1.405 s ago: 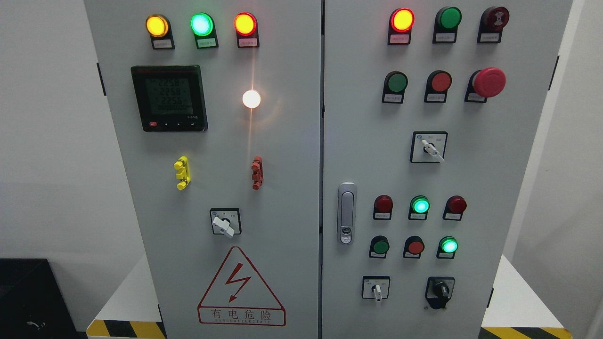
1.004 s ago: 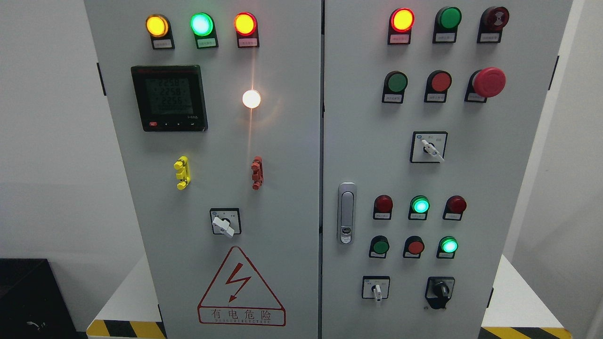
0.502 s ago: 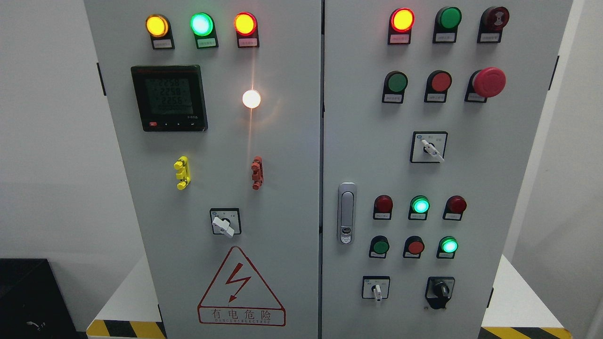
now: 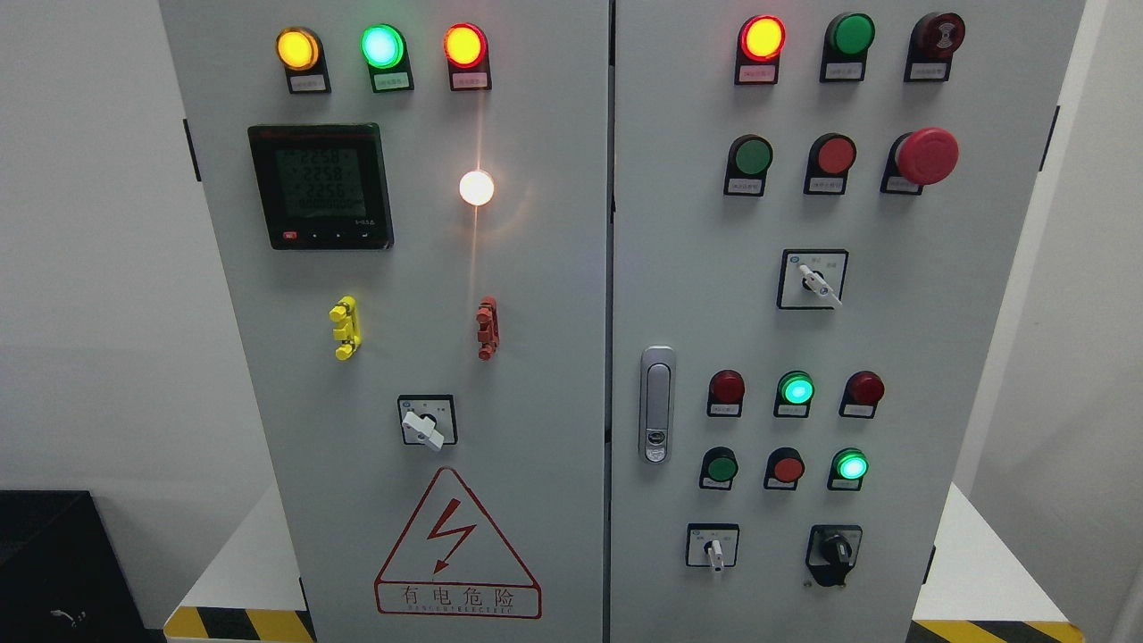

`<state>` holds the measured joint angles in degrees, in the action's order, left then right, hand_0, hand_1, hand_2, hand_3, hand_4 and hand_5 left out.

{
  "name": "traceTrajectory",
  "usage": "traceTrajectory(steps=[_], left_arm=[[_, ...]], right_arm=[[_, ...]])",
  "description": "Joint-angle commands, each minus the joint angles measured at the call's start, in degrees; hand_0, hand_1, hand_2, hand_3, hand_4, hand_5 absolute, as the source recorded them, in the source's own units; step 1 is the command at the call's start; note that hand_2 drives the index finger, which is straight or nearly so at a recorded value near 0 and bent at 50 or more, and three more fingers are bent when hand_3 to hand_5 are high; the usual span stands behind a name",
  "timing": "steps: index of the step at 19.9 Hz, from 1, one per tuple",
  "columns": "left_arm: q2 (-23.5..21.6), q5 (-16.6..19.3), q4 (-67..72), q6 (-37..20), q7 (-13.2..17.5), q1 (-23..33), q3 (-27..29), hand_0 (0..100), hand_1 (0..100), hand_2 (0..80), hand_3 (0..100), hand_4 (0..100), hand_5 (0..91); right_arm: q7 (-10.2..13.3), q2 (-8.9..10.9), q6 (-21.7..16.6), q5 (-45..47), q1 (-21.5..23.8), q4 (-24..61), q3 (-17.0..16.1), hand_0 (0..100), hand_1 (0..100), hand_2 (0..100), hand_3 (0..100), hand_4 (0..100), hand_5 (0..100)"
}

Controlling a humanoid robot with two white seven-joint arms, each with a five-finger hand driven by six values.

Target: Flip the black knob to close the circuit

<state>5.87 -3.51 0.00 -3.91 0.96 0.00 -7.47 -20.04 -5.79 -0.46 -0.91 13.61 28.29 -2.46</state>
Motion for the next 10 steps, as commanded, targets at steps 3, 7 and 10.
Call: traceTrajectory(steps=[3, 7, 10], left_arm=[[-0.07, 0.00, -1.32, -0.05, 0.00, 1.23, 0.00, 12, 56, 0.0, 0, 0, 0.0], [0.02, 0.00, -1.32, -0.05, 0.00, 1.23, 0.00, 12, 56, 0.0, 0, 0, 0.0], [0.02, 0.00, -1.32, -0.05, 0.00, 1.23, 0.00, 12, 56, 0.0, 0, 0, 0.0]], right_arm=[[1.05, -0.45, 0.20, -6.73, 1.86, 24.51, -3.69, 0, 6, 0, 0, 0, 0], [3.86, -0.45, -0.24, -14.18, 1.86, 30.05, -3.70, 0, 6, 0, 6, 0, 0], [6.32, -0.45, -0.51, -18.24, 1.78, 33.92, -3.70, 0, 6, 8, 17, 9, 0]])
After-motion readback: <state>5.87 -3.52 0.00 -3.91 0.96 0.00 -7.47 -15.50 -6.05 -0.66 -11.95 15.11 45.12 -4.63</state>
